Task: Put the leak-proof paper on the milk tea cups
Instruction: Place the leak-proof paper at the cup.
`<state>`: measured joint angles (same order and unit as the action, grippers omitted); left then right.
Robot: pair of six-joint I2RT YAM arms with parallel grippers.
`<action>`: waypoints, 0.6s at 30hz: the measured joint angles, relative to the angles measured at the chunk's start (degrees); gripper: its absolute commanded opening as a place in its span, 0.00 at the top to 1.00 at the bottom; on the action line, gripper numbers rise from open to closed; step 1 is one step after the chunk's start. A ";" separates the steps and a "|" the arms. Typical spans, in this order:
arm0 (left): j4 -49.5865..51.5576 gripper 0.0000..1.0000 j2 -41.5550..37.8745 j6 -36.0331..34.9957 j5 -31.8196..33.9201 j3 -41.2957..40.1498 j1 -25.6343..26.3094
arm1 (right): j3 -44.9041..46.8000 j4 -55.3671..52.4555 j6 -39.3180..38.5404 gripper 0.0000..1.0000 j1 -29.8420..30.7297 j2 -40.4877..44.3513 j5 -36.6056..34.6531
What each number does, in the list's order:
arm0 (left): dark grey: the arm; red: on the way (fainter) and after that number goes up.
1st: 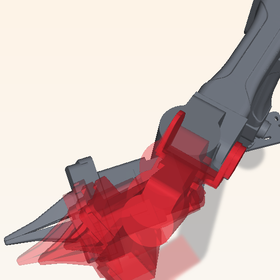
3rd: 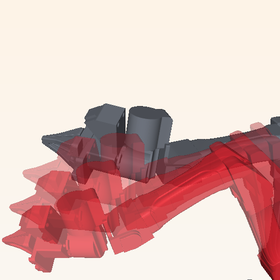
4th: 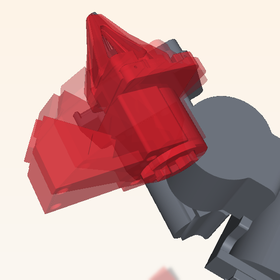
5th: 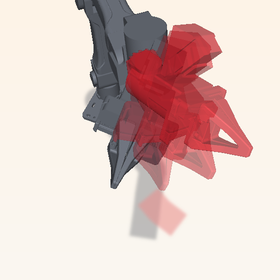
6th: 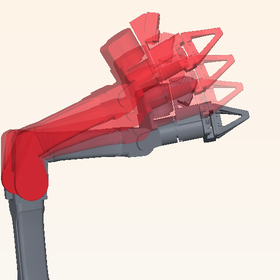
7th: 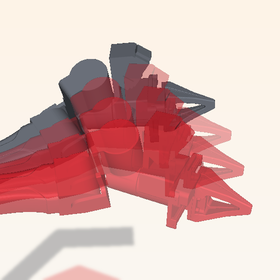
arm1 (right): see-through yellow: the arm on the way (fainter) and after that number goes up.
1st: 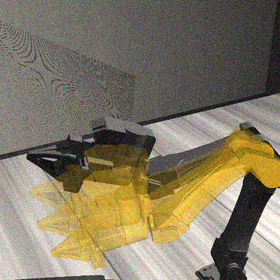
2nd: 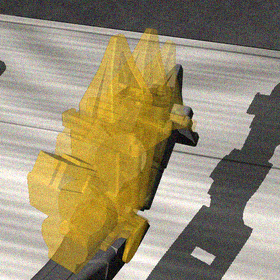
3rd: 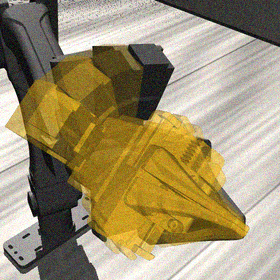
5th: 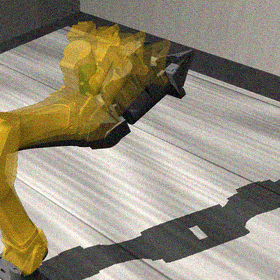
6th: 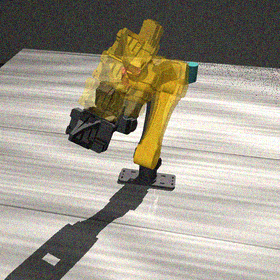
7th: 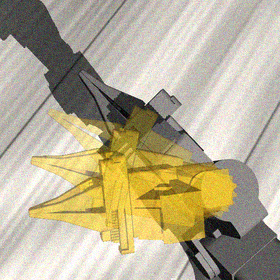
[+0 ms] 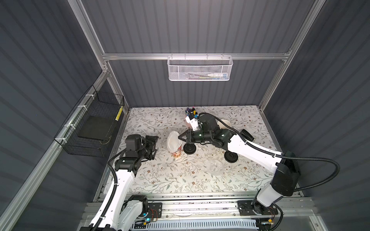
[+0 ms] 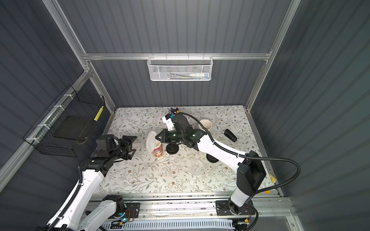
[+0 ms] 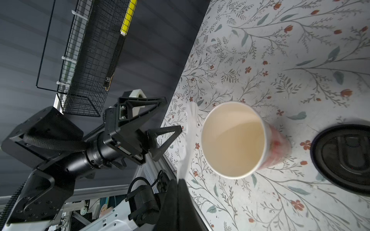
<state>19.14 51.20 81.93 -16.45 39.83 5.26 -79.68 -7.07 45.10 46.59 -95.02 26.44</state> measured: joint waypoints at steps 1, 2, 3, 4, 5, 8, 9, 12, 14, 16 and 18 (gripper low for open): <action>-1.27 0.18 -0.15 1.51 -0.66 -1.05 0.00 | 0.00 0.50 0.46 1.00 -0.17 -0.50 0.33; -2.40 0.18 -0.31 2.71 -1.22 -1.88 0.00 | 0.00 0.94 0.83 1.00 -0.35 -0.90 0.48; -3.54 0.18 -0.42 3.98 -1.79 -2.69 0.00 | 0.00 1.40 1.14 1.00 -0.55 -1.29 0.59; -4.72 0.18 -0.48 5.14 -2.32 -3.37 0.00 | 0.00 1.60 1.27 1.00 -0.76 -1.57 0.59; -5.57 0.18 -0.48 5.92 -2.73 -3.80 0.00 | 0.00 1.79 1.40 1.00 -0.90 -1.81 0.57; -7.54 0.18 -0.48 7.87 -3.67 -4.61 0.00 | 0.00 1.92 1.40 1.00 -1.33 -2.69 0.13; -8.09 0.18 -0.48 8.37 -3.96 -4.74 0.00 | 0.00 1.90 1.38 1.00 -1.49 -2.99 -0.09; -10.08 0.19 -0.46 9.42 -5.09 -5.33 0.00 | 0.00 1.75 1.36 1.00 -1.73 -3.98 -1.01; -11.39 0.20 -0.15 9.94 -6.16 -5.90 0.00 | 0.20 1.44 1.29 1.00 -1.84 -4.48 -1.60; -12.09 0.20 0.63 10.23 -7.19 -6.05 0.00 | 0.55 0.98 1.09 1.00 -1.81 -4.70 -2.56; -12.55 0.21 1.38 10.23 -8.13 -6.12 0.00 | 0.83 0.37 0.92 1.00 -1.84 -4.70 -3.26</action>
<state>6.59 52.58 92.16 -24.58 33.71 5.26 -78.85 -6.70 46.02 44.75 -99.72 23.18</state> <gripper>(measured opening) 0.795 0.047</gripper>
